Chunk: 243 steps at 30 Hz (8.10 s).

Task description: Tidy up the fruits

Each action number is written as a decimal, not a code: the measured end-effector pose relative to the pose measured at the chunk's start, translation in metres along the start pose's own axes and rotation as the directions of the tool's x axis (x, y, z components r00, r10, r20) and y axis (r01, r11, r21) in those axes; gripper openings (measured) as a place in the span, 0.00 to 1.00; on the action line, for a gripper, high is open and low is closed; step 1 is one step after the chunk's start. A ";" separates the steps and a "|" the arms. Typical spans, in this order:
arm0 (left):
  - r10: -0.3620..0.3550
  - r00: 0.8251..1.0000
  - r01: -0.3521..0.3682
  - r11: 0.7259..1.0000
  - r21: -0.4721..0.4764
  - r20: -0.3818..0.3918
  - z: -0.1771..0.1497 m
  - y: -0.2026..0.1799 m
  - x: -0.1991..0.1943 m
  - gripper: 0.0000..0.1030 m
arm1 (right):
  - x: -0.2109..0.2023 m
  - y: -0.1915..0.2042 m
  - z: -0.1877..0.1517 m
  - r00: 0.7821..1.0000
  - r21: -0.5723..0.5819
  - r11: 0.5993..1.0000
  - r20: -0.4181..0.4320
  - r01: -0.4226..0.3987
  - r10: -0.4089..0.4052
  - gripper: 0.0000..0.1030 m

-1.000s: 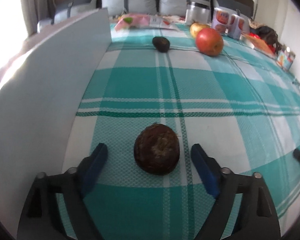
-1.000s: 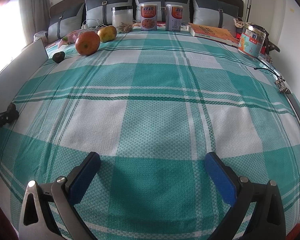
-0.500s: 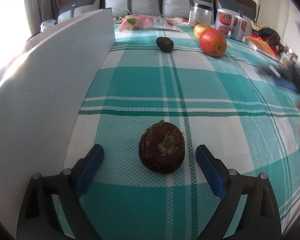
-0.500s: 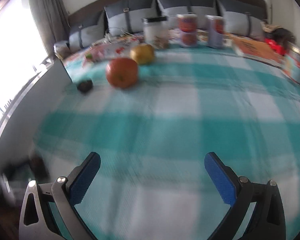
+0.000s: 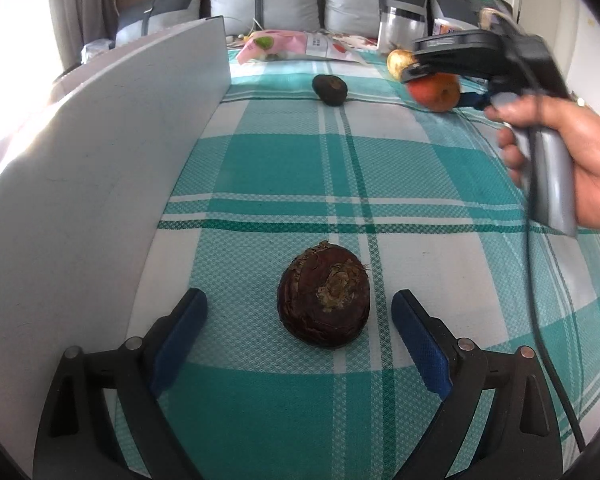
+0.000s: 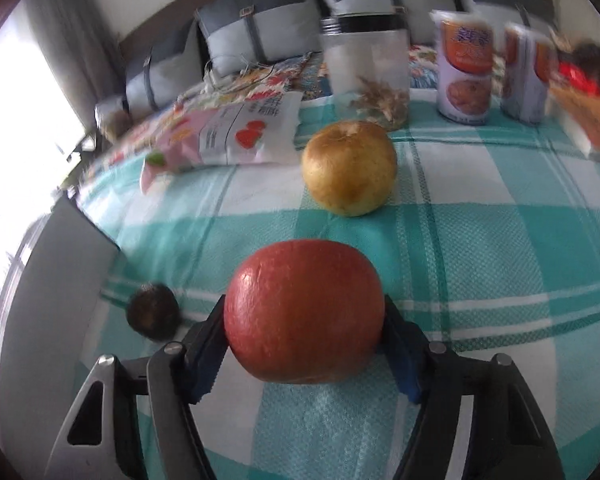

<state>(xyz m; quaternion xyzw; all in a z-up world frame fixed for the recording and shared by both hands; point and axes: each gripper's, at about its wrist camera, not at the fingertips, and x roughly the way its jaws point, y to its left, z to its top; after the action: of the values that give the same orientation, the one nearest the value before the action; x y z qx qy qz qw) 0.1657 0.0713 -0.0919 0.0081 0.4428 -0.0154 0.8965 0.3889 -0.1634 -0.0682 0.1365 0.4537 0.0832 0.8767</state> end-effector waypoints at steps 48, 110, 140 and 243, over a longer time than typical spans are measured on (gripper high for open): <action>-0.003 1.000 0.003 1.000 0.002 0.001 -0.001 0.001 0.000 0.92 | -0.135 -0.036 -0.126 0.994 -0.263 0.965 -0.106 0.000 -0.029 0.72; -0.002 1.000 0.002 1.000 0.005 0.002 -0.002 0.001 0.000 0.93 | -0.167 -0.071 -0.205 0.984 -0.322 0.933 -0.023 0.160 -0.177 1.00; -0.108 0.989 0.117 0.990 0.078 -0.105 0.010 -0.013 -0.008 0.38 | -0.169 -0.072 -0.199 0.985 -0.304 0.944 -0.070 0.128 -0.157 1.00; -0.095 0.995 0.098 0.987 0.125 -0.025 -0.002 -0.104 -0.003 1.00 | -0.154 -0.117 -0.169 0.964 -0.200 0.945 -0.008 0.258 -0.265 1.00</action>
<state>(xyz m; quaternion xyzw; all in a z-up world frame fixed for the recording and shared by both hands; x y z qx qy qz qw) 0.1582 -0.0323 -0.0910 0.0436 0.4492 -0.0867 0.8881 0.1645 -0.2882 -0.0791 -0.0138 0.4724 0.0132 0.8812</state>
